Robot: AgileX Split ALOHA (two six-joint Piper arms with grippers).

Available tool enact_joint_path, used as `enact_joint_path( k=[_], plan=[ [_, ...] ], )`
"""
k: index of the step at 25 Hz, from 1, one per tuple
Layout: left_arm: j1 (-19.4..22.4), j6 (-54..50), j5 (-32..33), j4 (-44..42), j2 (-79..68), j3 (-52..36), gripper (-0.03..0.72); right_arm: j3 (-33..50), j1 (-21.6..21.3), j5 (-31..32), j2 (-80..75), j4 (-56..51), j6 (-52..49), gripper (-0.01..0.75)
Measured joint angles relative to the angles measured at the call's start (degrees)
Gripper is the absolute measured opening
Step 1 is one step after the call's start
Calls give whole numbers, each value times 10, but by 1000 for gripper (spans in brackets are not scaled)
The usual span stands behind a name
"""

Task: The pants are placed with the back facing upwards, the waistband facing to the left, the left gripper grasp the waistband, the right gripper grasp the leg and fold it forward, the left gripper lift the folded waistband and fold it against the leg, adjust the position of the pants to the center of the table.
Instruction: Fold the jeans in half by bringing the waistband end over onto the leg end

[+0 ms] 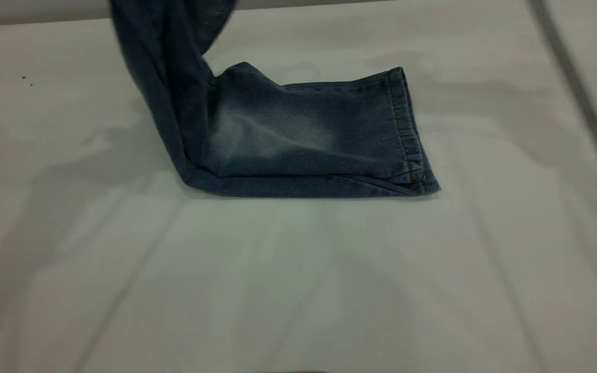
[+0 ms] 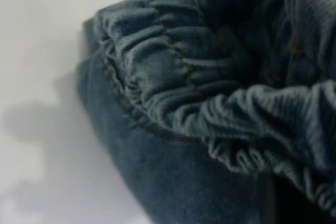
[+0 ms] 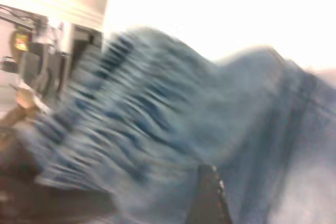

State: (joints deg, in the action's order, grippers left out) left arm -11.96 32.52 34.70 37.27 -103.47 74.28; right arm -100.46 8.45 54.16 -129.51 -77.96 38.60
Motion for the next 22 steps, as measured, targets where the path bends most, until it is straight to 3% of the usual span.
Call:
enact_joint_path(
  k=[9,17,19,22],
  plan=[
    [-154,0,-113,21,-75,0,87,-19,-83,36,123,2,2,470],
    [-225,0,-220,68,-193,0,91,-21,-98,57,168,4,1,470],
    [-233,0,-227,70,-204,0,118,-21,-98,72,172,12,0,470],
    [-233,9,-219,71,-205,5,235,-21,-98,83,180,37,-8,470]
  ],
)
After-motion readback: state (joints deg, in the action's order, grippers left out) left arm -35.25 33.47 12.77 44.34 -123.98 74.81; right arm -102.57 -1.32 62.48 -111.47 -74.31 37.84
